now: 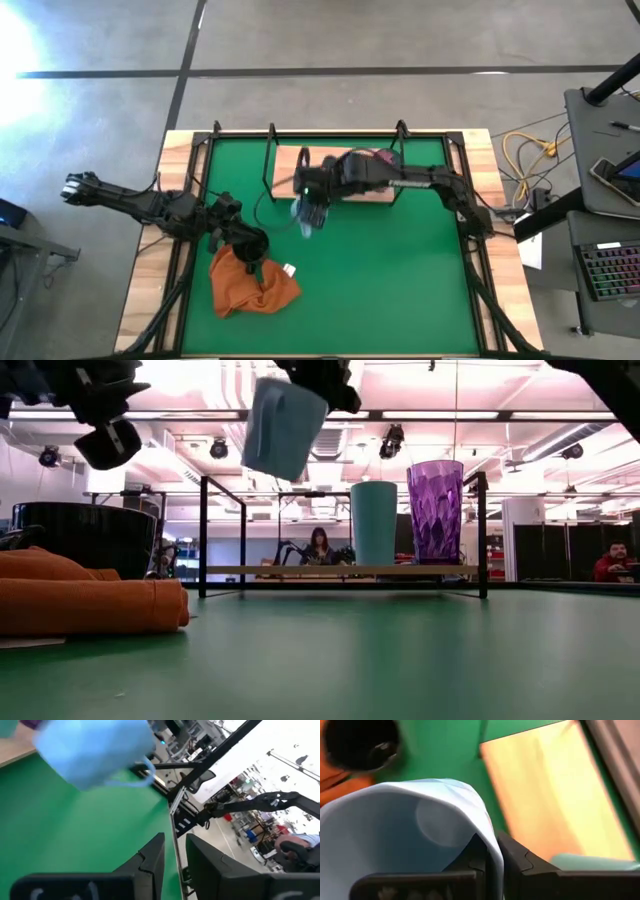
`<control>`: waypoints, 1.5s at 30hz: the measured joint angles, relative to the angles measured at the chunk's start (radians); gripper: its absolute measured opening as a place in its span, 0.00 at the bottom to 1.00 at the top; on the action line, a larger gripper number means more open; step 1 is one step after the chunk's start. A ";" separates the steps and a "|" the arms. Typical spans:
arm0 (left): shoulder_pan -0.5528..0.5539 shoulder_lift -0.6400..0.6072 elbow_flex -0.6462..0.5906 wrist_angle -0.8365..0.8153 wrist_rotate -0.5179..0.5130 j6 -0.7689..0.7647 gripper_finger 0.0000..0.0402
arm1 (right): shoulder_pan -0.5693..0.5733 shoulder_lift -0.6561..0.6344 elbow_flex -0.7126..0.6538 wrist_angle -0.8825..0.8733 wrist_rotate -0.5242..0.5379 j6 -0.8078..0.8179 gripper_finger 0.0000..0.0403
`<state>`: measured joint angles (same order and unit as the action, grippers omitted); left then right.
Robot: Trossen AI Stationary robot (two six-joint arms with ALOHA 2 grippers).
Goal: Stack small to large cups/mugs on shelf
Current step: Put the blue mug on the shelf
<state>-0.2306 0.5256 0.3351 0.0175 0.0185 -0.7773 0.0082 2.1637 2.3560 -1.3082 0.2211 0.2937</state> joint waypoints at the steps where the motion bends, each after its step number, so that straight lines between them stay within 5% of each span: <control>1: 0.000 0.014 0.002 0.008 -0.005 0.001 0.16 | -0.018 -0.002 0.000 -0.001 0.005 -0.010 0.04; 6: 0.002 0.088 0.061 0.008 -0.099 0.046 0.16 | -0.111 -0.002 0.000 0.001 0.016 -0.071 0.04; 11: 0.024 0.141 0.276 -0.034 -0.281 0.246 0.16 | -0.204 -0.002 0.000 0.006 0.019 -0.142 0.04; 16: 0.113 0.236 0.593 -0.377 -0.412 0.437 0.16 | -0.264 -0.002 0.000 0.003 0.002 -0.202 0.06; 20: 0.274 0.364 0.770 -0.637 -0.300 0.546 0.16 | -0.287 -0.002 0.000 -0.001 -0.038 -0.271 0.06; 26: 0.530 0.570 0.866 -0.619 0.050 0.752 0.16 | -0.338 -0.007 0.000 -0.043 -0.141 -0.370 0.05; 33: 0.643 0.753 0.932 -0.638 0.069 0.868 0.16 | -0.437 -0.023 0.000 -0.047 -0.236 -0.407 0.05; 45: 0.687 0.949 0.929 -0.619 0.093 0.918 0.16 | -0.511 0.023 -0.002 -0.039 -0.364 -0.449 0.05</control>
<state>0.4562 1.4742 1.2642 -0.6020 0.1120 0.1409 -0.5026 2.1866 2.3539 -1.3468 -0.1431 -0.1549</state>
